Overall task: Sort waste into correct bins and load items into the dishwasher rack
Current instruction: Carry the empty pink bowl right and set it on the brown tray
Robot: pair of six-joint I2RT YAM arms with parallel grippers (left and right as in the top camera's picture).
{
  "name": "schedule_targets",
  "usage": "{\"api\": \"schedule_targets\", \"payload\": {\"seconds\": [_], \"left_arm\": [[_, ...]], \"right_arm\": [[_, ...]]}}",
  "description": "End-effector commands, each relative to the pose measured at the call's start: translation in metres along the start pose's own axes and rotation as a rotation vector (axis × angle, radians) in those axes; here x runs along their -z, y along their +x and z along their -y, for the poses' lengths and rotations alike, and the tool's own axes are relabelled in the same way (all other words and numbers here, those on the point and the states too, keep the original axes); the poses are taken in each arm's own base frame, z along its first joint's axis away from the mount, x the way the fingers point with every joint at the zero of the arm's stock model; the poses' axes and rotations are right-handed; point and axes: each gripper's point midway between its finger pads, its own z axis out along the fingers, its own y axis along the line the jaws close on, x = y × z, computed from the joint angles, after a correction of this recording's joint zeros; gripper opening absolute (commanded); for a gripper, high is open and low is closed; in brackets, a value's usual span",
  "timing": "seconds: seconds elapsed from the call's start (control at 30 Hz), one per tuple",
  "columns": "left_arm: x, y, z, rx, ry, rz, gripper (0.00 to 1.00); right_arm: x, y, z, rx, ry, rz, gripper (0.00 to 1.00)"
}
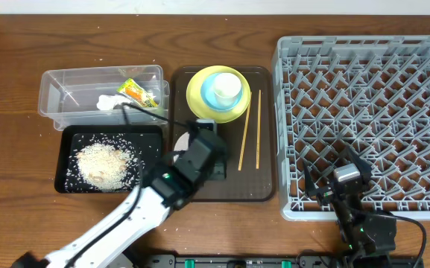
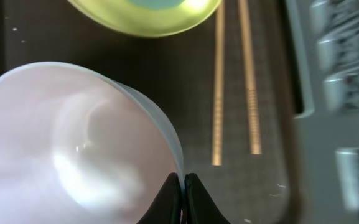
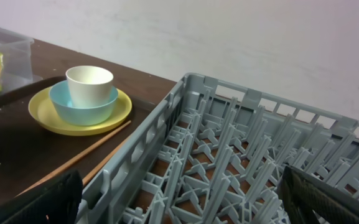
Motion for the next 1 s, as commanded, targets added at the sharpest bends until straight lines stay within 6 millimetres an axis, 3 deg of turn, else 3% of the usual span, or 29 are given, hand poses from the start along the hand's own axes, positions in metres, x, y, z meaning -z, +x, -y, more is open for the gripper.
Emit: {"api": "schedule_targets", "payload": {"seconds": [0.0,0.33,0.4,0.47,0.53,0.63,0.8,0.97], "left_arm": [[-0.008,-0.012,-0.013,-0.035,-0.102,0.051,0.06],[-0.019,-0.010,-0.013,-0.038,-0.113,0.041,0.08],[-0.020,-0.010,-0.012,-0.037,-0.111,0.043,0.14],[-0.020,-0.010,-0.012,-0.037,-0.111,0.043,0.33],[-0.019,-0.010,-0.012,-0.041,-0.111,0.043,0.43],[-0.017,-0.014,-0.011,-0.088,-0.107,0.051,0.46],[0.006,-0.047,-0.023,-0.049,-0.126,0.101,0.47],[0.040,-0.095,-0.068,0.107,-0.194,0.196,0.48]], "right_arm": [[0.000,0.002,-0.002,0.009,-0.010,-0.006,0.99],[0.000,0.002,-0.002,0.009,-0.010,-0.006,0.99],[0.000,0.002,-0.002,0.009,-0.010,-0.006,0.99],[0.000,0.002,-0.002,0.009,-0.010,-0.006,0.99],[0.000,0.002,-0.002,0.009,-0.010,-0.006,0.99],[0.000,0.002,-0.002,0.009,-0.010,-0.006,0.99],[0.000,0.002,-0.002,0.009,-0.010,-0.006,0.99],[0.000,0.002,-0.002,0.009,-0.010,-0.006,0.99]]}}
